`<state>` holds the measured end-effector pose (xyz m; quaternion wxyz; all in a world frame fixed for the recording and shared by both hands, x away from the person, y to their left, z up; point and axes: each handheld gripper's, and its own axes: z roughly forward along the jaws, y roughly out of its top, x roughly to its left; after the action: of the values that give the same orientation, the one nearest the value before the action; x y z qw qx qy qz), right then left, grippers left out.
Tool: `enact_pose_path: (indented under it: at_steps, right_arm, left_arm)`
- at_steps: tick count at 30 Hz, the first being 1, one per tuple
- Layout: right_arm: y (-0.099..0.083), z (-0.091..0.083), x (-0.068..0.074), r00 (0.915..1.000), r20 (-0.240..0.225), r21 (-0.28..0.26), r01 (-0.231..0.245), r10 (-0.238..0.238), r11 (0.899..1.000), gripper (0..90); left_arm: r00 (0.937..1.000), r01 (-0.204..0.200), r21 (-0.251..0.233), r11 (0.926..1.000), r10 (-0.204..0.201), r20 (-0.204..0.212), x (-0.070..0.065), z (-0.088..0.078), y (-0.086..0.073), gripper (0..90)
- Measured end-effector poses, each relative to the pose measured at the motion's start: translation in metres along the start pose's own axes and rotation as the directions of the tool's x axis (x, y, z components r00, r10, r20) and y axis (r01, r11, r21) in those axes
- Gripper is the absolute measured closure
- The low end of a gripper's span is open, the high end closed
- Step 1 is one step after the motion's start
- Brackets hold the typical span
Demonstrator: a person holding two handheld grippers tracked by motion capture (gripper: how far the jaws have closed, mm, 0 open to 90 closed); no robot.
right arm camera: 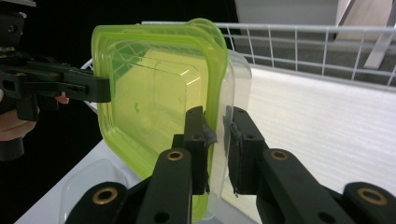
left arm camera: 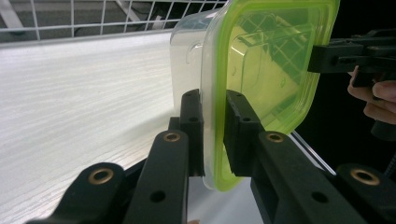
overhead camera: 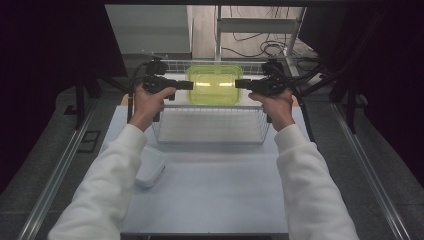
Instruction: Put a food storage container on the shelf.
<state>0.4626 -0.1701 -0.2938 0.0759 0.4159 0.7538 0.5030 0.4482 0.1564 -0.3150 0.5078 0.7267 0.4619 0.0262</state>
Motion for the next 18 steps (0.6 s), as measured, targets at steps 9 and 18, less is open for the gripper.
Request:
enact_pose_path:
  at_steps: [9, 18]
  right_arm:
    - [0.003, 0.012, -0.016, 0.9975, -0.019, 0.045, -0.067, 0.067, 0.997, 77.8]
    - [0.012, 0.024, -0.033, 0.9817, -0.046, 0.082, -0.180, 0.185, 0.980, 75.1]
  left_arm:
    - [0.9960, 0.087, 0.021, 0.9959, -0.088, 0.016, 0.010, 0.010, 0.007, 79.4]
    - [0.9715, 0.227, 0.083, 0.9703, -0.232, 0.049, 0.029, 0.020, 0.026, 78.7]
